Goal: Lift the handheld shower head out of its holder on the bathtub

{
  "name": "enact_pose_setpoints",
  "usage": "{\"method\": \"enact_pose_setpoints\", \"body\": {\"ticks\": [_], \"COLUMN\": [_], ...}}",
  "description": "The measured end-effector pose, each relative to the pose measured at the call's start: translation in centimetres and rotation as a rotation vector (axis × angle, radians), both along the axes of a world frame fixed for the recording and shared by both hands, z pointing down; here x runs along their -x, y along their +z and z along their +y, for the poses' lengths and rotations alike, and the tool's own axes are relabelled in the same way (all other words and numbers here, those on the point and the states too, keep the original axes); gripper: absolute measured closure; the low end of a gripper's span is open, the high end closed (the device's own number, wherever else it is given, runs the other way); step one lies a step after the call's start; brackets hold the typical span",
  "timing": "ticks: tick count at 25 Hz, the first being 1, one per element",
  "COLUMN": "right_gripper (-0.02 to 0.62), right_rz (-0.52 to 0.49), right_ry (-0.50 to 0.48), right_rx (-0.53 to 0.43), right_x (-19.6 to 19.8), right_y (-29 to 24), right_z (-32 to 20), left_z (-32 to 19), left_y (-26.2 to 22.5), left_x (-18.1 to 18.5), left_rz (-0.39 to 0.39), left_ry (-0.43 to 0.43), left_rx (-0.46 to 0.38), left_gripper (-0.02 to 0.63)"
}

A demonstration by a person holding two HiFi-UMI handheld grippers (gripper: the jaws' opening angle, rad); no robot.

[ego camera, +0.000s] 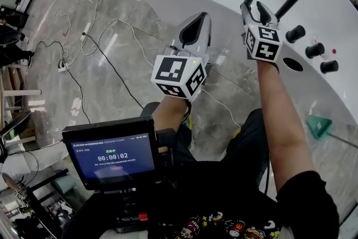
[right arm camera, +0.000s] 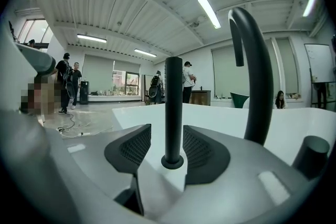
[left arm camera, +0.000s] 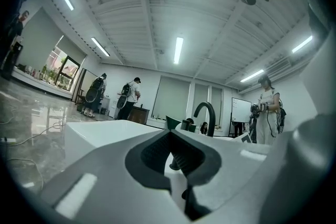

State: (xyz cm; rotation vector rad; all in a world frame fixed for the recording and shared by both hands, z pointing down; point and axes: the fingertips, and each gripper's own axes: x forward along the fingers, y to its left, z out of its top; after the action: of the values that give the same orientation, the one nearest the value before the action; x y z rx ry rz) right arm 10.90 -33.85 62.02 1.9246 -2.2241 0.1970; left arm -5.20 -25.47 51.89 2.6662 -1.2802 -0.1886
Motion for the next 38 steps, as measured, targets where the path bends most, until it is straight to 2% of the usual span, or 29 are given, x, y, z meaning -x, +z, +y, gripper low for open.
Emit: {"method": "enact_pose_setpoints", "body": {"ticks": [5, 10, 13, 19, 27, 32, 38], "right_gripper": [0.387, 0.434, 0.431, 0.446, 0.437, 0.437, 0.437], "right_rz": [-0.004, -0.012, -0.011, -0.015, -0.005, -0.025, -0.027], "right_ry": [0.017, 0.039, 0.039, 0.033, 0.030, 0.038, 0.031], "right_rx": [0.020, 0.018, 0.006, -0.006, -0.009, -0.023, -0.001], "right_x": [0.2, -1.0, -0.6, -0.4, -0.1, -0.2, -0.5], "right_y": [1.9, 0.7, 0.7, 0.7, 0.4, -3.8, -4.6], "right_z": [-2.0, -3.9, -4.1, -4.0, -3.1, -2.0, -0.5], "left_z": [0.2, -0.5, -0.4, -1.7, -3.0, -3.0, -2.7], "left_y": [0.7, -0.2, 0.4, 2.0, 2.8, 0.0, -1.8], "left_x": [1.9, 3.0, 3.7, 2.0, 0.4, -0.4, -1.8], "left_rz": [-0.018, -0.026, -0.032, -0.051, -0.030, -0.027, -0.046], "left_ry": [-0.026, -0.069, -0.080, -0.069, -0.035, -0.020, 0.006], "left_rx": [-0.007, 0.004, 0.008, 0.018, 0.033, 0.057, 0.065], "left_gripper": [0.605, 0.605, 0.606, 0.605, 0.605, 0.605, 0.605]}}
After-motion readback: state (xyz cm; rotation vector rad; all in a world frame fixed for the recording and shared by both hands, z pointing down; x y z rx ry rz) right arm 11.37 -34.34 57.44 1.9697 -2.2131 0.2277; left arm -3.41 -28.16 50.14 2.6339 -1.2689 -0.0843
